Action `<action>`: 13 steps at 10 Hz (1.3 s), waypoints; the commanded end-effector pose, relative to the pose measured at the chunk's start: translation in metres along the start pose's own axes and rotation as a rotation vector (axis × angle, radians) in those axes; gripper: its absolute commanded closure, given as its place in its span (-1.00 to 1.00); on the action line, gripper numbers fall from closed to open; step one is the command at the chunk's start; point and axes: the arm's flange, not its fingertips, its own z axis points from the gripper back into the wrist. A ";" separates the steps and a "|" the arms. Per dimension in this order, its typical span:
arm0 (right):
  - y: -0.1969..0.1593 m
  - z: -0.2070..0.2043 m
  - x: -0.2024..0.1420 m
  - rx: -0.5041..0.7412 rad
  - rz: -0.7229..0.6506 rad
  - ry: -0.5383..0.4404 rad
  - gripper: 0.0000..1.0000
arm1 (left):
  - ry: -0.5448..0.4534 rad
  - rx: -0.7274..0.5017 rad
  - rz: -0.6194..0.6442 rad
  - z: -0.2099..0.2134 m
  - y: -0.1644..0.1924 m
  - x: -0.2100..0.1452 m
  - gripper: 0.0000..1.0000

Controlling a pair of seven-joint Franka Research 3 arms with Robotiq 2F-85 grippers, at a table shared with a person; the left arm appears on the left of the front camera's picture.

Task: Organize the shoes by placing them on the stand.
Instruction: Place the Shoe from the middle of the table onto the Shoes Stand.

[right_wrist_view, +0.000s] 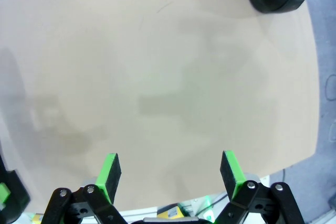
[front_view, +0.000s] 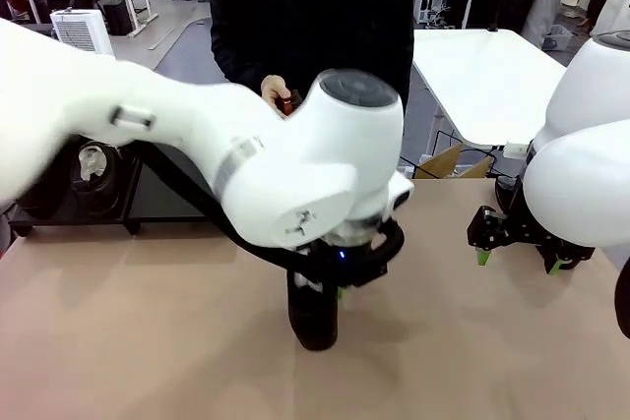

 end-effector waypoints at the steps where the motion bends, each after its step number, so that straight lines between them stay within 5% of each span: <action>1: 0.002 0.002 0.003 0.005 0.015 -0.003 -1.00 | -0.105 -0.027 -0.052 0.036 0.044 -0.005 1.00; 3: 0.002 0.002 0.003 0.005 0.015 -0.003 -1.00 | -0.172 -0.037 -0.026 0.059 0.090 0.004 1.00; 4: 0.002 0.002 0.003 0.005 0.015 -0.003 -1.00 | -0.103 0.007 -0.041 0.046 0.038 0.004 1.00; 7: 0.002 0.002 0.003 0.005 0.015 -0.003 -1.00 | -0.132 0.015 -0.041 0.052 0.061 0.005 1.00; 10: 0.002 0.002 0.003 0.005 0.015 -0.003 -1.00 | -0.380 0.248 0.177 0.042 0.123 0.031 1.00; 13: 0.002 0.002 0.003 0.005 0.015 -0.003 -1.00 | -0.537 0.358 0.240 0.009 0.177 0.086 1.00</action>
